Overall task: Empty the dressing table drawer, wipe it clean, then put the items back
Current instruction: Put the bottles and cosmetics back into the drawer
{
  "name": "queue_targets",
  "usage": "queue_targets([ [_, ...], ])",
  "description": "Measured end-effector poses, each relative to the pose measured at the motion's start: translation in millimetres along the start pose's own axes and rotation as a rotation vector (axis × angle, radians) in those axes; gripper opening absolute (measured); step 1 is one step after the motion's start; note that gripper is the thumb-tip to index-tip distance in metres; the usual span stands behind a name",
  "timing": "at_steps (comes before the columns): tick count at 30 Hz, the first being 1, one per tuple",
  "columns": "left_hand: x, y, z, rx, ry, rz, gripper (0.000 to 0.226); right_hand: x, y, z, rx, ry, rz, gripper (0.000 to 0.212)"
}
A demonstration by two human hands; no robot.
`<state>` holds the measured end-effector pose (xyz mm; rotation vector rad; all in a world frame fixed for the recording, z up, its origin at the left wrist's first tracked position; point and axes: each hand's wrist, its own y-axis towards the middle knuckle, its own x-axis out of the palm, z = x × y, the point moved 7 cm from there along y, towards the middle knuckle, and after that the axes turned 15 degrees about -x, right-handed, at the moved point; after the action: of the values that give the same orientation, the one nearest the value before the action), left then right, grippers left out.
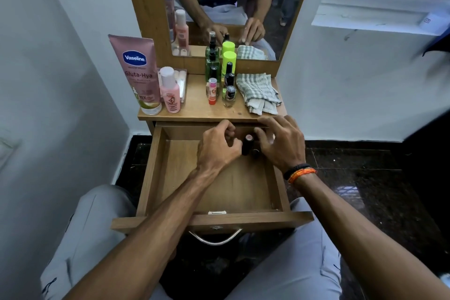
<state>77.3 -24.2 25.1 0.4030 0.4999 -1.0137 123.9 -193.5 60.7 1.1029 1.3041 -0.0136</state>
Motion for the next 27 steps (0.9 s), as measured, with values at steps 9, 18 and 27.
queue_targets([
  [9,-60.3,37.4,42.3,0.123,-0.01,0.346,0.043,18.3,85.5,-33.7,-0.026,0.103,0.033,0.031],
  [18,-58.9,60.3,47.5,0.104,0.058,0.328,0.043,29.7,102.6,-35.8,-0.031,0.071,-0.024,0.033],
  [27,-40.1,7.4,35.1,0.133,0.096,0.228,0.013,-9.1,64.0,-9.2,0.056,0.111,0.137,0.014],
])
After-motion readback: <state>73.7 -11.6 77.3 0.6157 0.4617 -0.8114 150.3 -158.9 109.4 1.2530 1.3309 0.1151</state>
